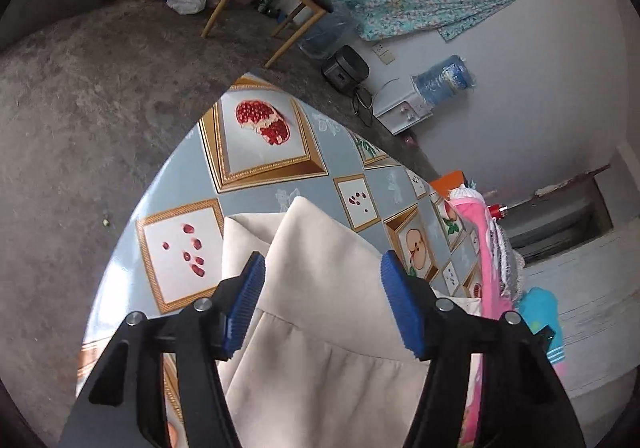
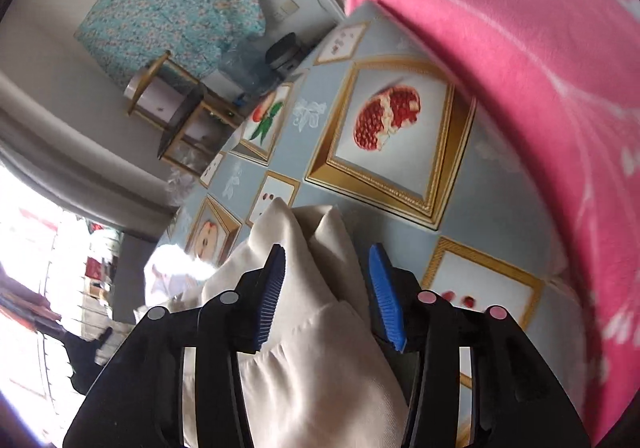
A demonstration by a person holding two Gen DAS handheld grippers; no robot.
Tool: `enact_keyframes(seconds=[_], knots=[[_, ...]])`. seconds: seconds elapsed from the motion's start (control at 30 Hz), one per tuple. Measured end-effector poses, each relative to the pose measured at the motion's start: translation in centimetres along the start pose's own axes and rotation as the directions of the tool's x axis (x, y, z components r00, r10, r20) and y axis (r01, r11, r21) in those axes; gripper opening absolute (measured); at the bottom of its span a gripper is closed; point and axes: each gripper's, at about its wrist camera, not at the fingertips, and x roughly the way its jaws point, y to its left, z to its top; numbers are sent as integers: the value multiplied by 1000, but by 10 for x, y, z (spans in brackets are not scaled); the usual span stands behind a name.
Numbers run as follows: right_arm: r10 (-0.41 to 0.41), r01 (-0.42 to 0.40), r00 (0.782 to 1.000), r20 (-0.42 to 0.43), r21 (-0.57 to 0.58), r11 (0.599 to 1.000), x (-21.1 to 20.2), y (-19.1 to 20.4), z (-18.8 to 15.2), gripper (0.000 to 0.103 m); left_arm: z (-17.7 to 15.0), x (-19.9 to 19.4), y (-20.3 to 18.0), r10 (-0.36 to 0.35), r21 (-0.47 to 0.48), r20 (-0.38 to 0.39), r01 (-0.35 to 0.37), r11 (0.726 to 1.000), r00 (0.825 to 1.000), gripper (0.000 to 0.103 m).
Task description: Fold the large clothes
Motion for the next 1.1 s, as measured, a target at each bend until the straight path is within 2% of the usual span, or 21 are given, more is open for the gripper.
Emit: enact_keyframes(seconds=[0.07, 0.17, 0.23, 0.3, 0.4, 0.43, 0.5, 0.57, 0.63, 0.7, 0.73, 0.77, 0.8, 0.83, 0.9, 0.97, 1.03, 1.07, 1.1], knots=[[-6, 8, 1000, 15, -86, 996, -13, 21, 0, 48, -7, -13, -15, 47, 98, 20, -49, 994, 999, 59], [21, -30, 999, -39, -227, 973, -5, 63, 0, 49, -31, -28, -38, 152, 248, 80, -168, 954, 985, 59], [30, -74, 991, -127, -357, 931, 15, 103, -11, 54, -54, -31, -47, 208, 319, 105, -231, 919, 973, 59], [9, -110, 980, -201, -495, 862, 41, 143, -27, 55, -81, -30, -54, 258, 385, 127, -287, 877, 958, 59], [-57, -116, 968, -243, -639, 761, 84, 187, -43, 55, -113, -23, -57, 320, 445, 155, -355, 822, 935, 59], [-71, -117, 965, -251, -660, 742, 93, 194, -48, 55, -122, -20, -57, 341, 453, 165, -378, 807, 925, 58], [-96, -115, 958, -269, -671, 732, 114, 205, -50, 55, -134, -16, -53, 374, 464, 175, -412, 784, 911, 56], [-105, -130, 944, -312, -648, 750, 134, 209, -47, 55, -142, -11, -47, 417, 467, 182, -451, 760, 891, 49], [-105, -164, 923, -370, -625, 763, 149, 209, -46, 55, -144, -6, -39, 440, 456, 173, -468, 757, 881, 45], [-122, -178, 908, -400, -634, 753, 156, 212, -50, 55, -145, -4, -31, 432, 432, 153, -453, 780, 889, 42], [-126, -182, 909, -397, -649, 738, 152, 213, -53, 53, -145, -4, -28, 428, 427, 149, -449, 785, 891, 41], [-124, -191, 910, -396, -665, 722, 149, 214, -54, 50, -146, -4, -27, 425, 427, 148, -445, 787, 893, 41], [-122, -200, 909, -399, -673, 712, 146, 218, -57, 40, -146, -4, -26, 423, 428, 148, -444, 787, 894, 40], [-119, -203, 910, -396, -678, 706, 142, 221, -59, 35, -147, -4, -26, 421, 432, 151, -443, 785, 894, 40], [-128, -201, 916, -381, -709, 677, 134, 228, -63, 15, -148, -4, -27, 418, 438, 156, -442, 783, 895, 39], [-160, -174, 927, -339, -767, 618, 127, 238, -71, 7, -149, -4, -26, 415, 439, 156, -440, 783, 896, 39], [-181, -144, 939, -292, -812, 566, 122, 245, -77, 5, -149, -4, -25, 413, 438, 156, -438, 785, 897, 38], [-176, -130, 947, -270, -822, 555, 118, 248, -77, 5, -149, -3, -26, 412, 438, 156, -437, 785, 897, 38], [-164, -123, 953, -256, -818, 561, 114, 250, -74, 4, -149, -3, -25, 411, 437, 158, -437, 786, 898, 37]])
